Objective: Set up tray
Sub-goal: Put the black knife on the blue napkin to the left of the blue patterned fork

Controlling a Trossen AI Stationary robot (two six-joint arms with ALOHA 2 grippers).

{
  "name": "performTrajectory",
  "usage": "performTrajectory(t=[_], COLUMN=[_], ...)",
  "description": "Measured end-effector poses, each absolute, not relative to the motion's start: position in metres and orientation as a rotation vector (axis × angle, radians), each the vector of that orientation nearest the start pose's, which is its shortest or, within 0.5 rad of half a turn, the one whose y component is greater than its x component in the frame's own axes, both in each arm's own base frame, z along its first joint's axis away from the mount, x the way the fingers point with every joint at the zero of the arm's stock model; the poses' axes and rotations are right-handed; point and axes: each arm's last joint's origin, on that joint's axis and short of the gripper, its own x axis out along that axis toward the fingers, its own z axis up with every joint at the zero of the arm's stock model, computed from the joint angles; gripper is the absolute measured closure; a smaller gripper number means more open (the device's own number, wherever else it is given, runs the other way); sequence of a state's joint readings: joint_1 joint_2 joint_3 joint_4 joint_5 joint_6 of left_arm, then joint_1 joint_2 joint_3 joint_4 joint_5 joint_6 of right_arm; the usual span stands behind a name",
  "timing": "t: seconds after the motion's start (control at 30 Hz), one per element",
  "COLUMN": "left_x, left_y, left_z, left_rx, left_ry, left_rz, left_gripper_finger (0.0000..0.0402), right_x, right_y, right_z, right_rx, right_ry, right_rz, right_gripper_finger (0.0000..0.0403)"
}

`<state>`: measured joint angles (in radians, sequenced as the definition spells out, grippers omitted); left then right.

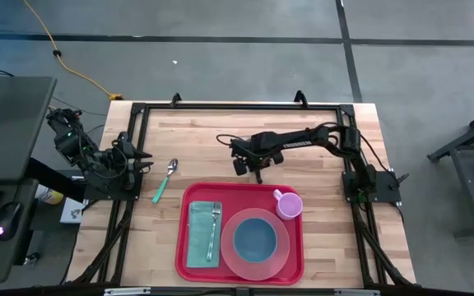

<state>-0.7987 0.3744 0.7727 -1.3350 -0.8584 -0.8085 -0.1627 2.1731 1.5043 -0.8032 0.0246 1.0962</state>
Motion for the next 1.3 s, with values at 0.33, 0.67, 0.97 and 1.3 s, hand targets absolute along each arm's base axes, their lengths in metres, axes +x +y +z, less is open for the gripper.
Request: performTrajectory(t=[0.33,0.67,0.97,1.3], left_x=[0.035,0.035,0.035,0.035], left_y=[-0.005,-0.005,-0.005,-0.005], left_z=[0.281,0.281,0.280,0.280], left_rx=[-0.091,-0.092,-0.092,-0.094], left_ry=[0.549,0.550,0.552,0.554], left_rz=[0.294,0.293,0.291,0.288], left_gripper_finger=[0.0252,0.0252,0.0252,0.0252], right_x=[0.405,0.408,0.415,0.419], right_y=[-0.067,-0.067,-0.072,-0.073], right_z=[0.120,0.129,0.153,0.177], right_rx=[0.972,0.938,0.823,0.768], right_ry=[1.225,1.238,1.291,1.305], right_rz=[-0.933,-0.935,-0.932,-0.927], right_gripper_finger=[0.0361,0.0375,0.0375,0.0375])
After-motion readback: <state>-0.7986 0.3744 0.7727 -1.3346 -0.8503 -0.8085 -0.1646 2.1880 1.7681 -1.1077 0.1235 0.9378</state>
